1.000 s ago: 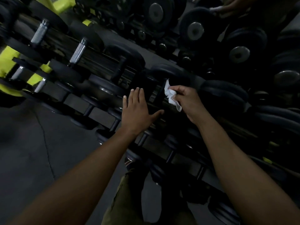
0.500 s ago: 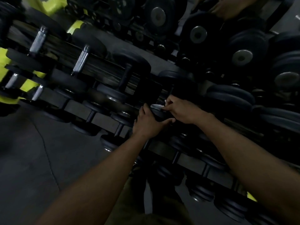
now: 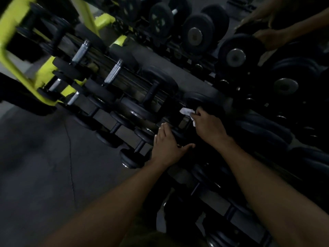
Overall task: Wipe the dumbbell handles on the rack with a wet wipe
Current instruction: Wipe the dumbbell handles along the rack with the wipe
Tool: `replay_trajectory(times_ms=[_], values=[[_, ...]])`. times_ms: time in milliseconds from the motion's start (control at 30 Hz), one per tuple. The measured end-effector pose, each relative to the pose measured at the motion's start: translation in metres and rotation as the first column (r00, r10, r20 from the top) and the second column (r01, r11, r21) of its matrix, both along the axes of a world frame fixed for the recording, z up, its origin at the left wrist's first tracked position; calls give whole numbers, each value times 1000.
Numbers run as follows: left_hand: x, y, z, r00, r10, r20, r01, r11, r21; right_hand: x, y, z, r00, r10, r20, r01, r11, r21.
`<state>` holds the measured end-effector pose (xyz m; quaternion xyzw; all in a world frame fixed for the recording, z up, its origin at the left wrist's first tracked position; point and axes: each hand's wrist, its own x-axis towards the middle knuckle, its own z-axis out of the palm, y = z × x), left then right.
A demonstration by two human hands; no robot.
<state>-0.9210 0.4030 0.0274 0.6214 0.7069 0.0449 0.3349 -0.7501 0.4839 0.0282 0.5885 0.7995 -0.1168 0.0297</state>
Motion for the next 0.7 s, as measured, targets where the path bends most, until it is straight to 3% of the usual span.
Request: replay_trajectory(times_ms=[100,267,367,500,600,700], values=[[8,1,1,998,54,-30,-55,998,-32,-1,-5,-6,996,33,-87,-35,999,-28],[6,1,2,997,36,-70,-40,998,-53,8,-9,-5,950,271,-156,-294,944,-150],[8,5,8,997,36,-64,-41,996,-81,9,-8,-8,967,217,-135,-230,968,-95],[7,5,9,999,39,-38,-43,991,-126,5,-4,-9,973,-117,-198,117,993,-12],[7,6,9,998,46,-37,-51,991,-126,-5,-13,-11,968,-135,-213,130,991,-37],[8,5,5,998,59,-33,-63,992,-111,-6,-15,-13,970,-30,-240,1,992,-123]])
